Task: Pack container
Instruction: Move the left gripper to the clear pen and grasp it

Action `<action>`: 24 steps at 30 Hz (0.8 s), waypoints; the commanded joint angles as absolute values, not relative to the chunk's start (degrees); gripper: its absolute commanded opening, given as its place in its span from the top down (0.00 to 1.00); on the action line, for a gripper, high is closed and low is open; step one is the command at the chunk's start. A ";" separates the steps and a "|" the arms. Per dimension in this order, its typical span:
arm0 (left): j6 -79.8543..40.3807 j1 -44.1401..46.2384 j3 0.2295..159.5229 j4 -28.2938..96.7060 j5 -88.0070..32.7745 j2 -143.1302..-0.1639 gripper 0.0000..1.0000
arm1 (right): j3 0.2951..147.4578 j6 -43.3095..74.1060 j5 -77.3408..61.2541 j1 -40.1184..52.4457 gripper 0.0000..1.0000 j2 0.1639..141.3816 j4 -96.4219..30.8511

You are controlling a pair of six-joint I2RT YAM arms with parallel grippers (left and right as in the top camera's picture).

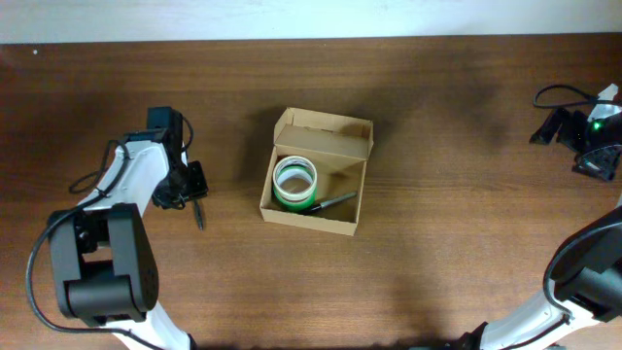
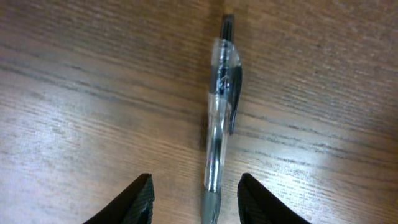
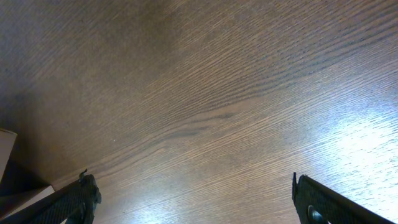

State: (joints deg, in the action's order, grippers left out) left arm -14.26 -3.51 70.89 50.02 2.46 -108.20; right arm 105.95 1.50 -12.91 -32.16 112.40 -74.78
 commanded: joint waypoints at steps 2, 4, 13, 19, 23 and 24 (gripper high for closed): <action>-12.05 -3.53 70.30 49.39 0.78 -108.97 0.57 | 106.00 1.58 -12.16 -31.90 0.01 112.46 -74.78; -12.05 -3.53 70.30 48.99 0.75 -109.21 0.57 | 106.00 1.58 -12.16 -31.90 0.01 112.46 -74.76; -12.08 -3.49 70.26 48.84 -0.73 -113.67 0.57 | 106.00 1.58 -12.16 -31.90 0.01 112.46 -74.76; -12.08 -3.49 70.26 48.58 -1.34 -114.34 0.80 | 106.00 1.58 -12.16 -31.90 0.01 112.46 -74.78; -11.77 -3.49 70.52 48.71 -1.39 -114.19 0.98 | 106.00 1.58 -12.16 -31.90 0.01 112.46 -74.76; -10.52 -3.51 70.94 49.36 -1.43 -113.91 0.98 | 106.00 1.58 -12.16 -31.90 0.01 112.46 -74.76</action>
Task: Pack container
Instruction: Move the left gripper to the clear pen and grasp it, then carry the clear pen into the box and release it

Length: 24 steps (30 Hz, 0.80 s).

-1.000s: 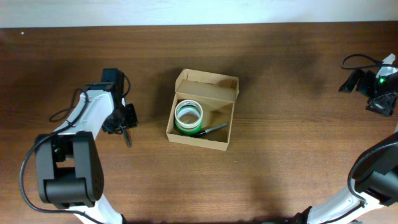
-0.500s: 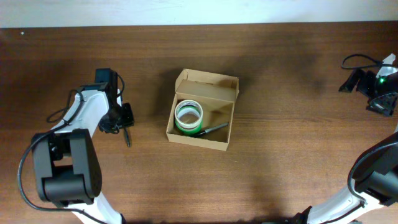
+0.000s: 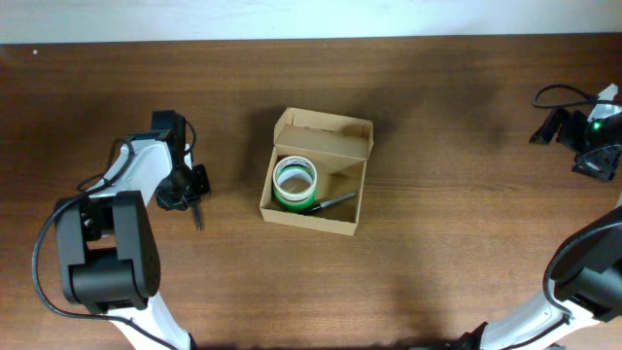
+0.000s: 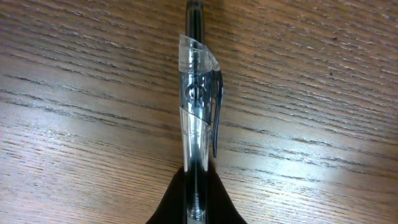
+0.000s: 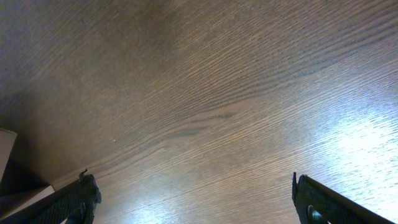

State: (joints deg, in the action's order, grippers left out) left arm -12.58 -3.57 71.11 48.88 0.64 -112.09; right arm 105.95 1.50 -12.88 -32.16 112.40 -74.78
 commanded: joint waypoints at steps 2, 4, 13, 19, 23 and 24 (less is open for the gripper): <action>-6.74 -3.49 72.23 50.41 -1.41 -112.97 0.98 | 106.00 1.58 -12.16 -31.90 0.01 112.46 -74.78; -2.22 -3.49 75.09 51.81 -1.43 -111.33 0.98 | 106.00 1.58 -12.16 -31.90 0.01 112.46 -74.76; 21.87 -2.57 104.79 58.78 -11.81 -100.71 0.98 | 106.00 1.58 -12.16 -31.90 0.01 112.46 -74.76; 39.53 4.62 114.83 62.37 -16.56 -96.29 0.98 | 106.00 1.58 -12.16 -31.90 0.01 112.46 -74.76; 52.53 12.97 114.56 69.82 -16.49 -96.55 0.98 | 106.00 1.58 -12.16 -31.90 0.01 112.46 -74.78; 54.52 14.92 114.39 71.70 -16.45 -96.92 0.98 | 106.00 1.58 -12.16 -31.90 0.01 112.46 -74.78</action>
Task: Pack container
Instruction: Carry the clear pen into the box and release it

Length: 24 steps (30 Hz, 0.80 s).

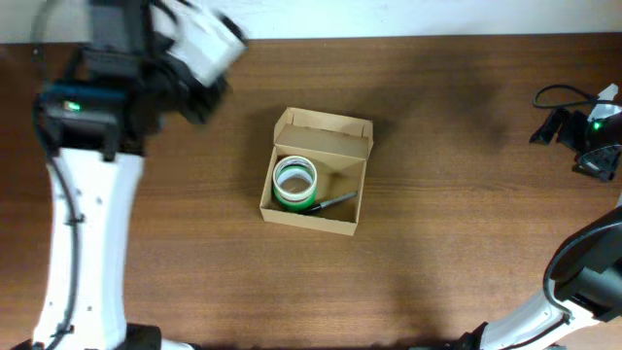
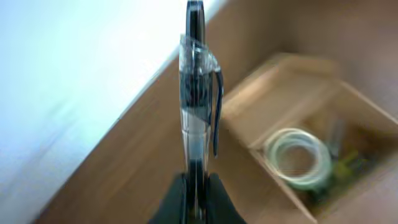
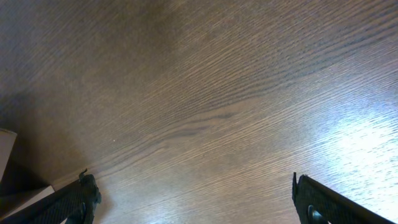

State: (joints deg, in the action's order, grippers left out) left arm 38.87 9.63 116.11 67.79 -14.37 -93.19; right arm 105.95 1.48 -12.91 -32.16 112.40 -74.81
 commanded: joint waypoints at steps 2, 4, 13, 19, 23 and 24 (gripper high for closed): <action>57.25 18.41 114.37 74.98 -15.53 -98.19 0.98 | 105.97 1.56 -12.16 -31.90 0.01 112.46 -74.78; 59.42 21.56 114.37 77.87 -14.68 -100.14 0.98 | 106.00 1.58 -12.16 -31.90 0.01 112.46 -74.76; 65.73 28.64 114.37 85.62 -13.58 -113.16 0.98 | 105.97 1.58 -12.16 -31.90 0.01 112.46 -74.76; 66.32 30.02 114.37 89.65 -12.64 -120.75 0.99 | 106.00 1.58 -12.16 -31.90 0.01 112.46 -74.78; 66.32 30.02 114.34 90.63 -12.64 -124.05 0.98 | 106.00 1.58 -12.16 -31.90 0.01 112.46 -74.76; 66.32 30.00 114.34 90.76 -12.64 -124.64 0.98 | 106.00 1.58 -12.16 -31.90 0.01 112.46 -74.78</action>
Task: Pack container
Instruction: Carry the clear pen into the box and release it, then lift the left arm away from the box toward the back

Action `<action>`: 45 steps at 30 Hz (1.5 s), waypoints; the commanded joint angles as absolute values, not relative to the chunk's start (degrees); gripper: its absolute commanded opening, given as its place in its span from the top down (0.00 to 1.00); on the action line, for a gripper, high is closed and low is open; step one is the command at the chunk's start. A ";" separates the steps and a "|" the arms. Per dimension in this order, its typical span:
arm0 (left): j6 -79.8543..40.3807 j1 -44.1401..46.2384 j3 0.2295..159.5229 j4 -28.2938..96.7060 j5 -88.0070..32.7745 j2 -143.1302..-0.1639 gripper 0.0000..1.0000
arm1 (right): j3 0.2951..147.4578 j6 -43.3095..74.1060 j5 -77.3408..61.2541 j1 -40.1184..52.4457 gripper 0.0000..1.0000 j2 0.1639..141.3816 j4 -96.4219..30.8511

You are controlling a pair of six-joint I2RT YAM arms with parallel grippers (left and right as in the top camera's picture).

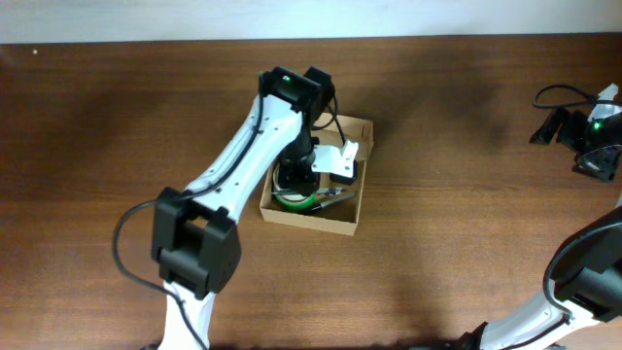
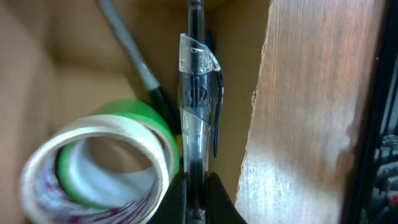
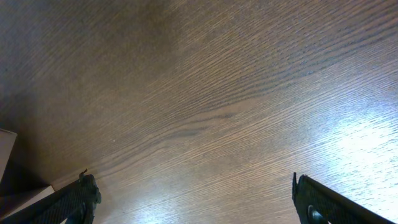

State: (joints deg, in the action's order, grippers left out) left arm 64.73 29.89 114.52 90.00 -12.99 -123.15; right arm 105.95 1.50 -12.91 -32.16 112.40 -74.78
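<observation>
A small open cardboard box (image 1: 342, 225) sits mid-table. Inside it lie a white-and-green tape roll (image 2: 93, 162) and a dark marker (image 2: 134, 59). My left gripper (image 2: 197, 202) is shut on a clear ballpoint pen (image 2: 197, 93), held low over the box interior beside the tape roll. From overhead the left arm reaches over the box and hides much of its inside. My right gripper (image 3: 193, 193) stands open over bare table at the far right, with nothing between its fingers.
The box's lid flap (image 1: 326, 124) stands open at the far side. A black cable (image 1: 559, 92) lies by the right arm at the table's right edge. The dark wooden table (image 1: 466, 214) spreads around the box.
My left gripper, holding the pen high over the table's left part with the box ahead, is now down inside the box beside the tape roll. The right arm has not moved.
My left gripper stood open around the clear pen lying on the table left of the box. Then it was shut on the pen there. Then it held the pen raised in the air, and now holds it within the box. The right gripper stayed open throughout.
</observation>
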 commanded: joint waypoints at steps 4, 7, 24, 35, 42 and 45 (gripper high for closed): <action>66.32 30.02 114.19 90.54 -12.78 -126.06 0.98 | 106.00 1.58 -12.16 -31.90 0.01 112.46 -74.76; 66.59 30.02 113.14 90.52 -13.23 -126.06 0.99 | 105.97 1.58 -12.16 -31.90 0.01 112.46 -74.78; 65.71 33.63 107.44 85.08 -13.82 -125.78 0.76 | 106.00 1.58 -12.16 -31.90 0.01 112.46 -74.78; 50.43 34.44 118.34 85.49 -2.28 -119.09 0.44 | 105.97 1.58 -12.16 -31.90 0.01 112.46 -74.76; 36.56 28.93 119.04 77.69 12.36 -106.50 0.44 | 106.00 1.56 -12.16 -31.90 0.01 112.46 -74.76; 31.81 21.98 119.02 74.70 10.63 -101.43 0.45 | 106.00 1.58 -12.25 -31.90 0.01 112.46 -74.35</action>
State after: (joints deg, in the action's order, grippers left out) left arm 40.58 28.64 117.86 75.90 6.85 -107.50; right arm 105.95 1.52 -12.91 -32.16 112.40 -74.76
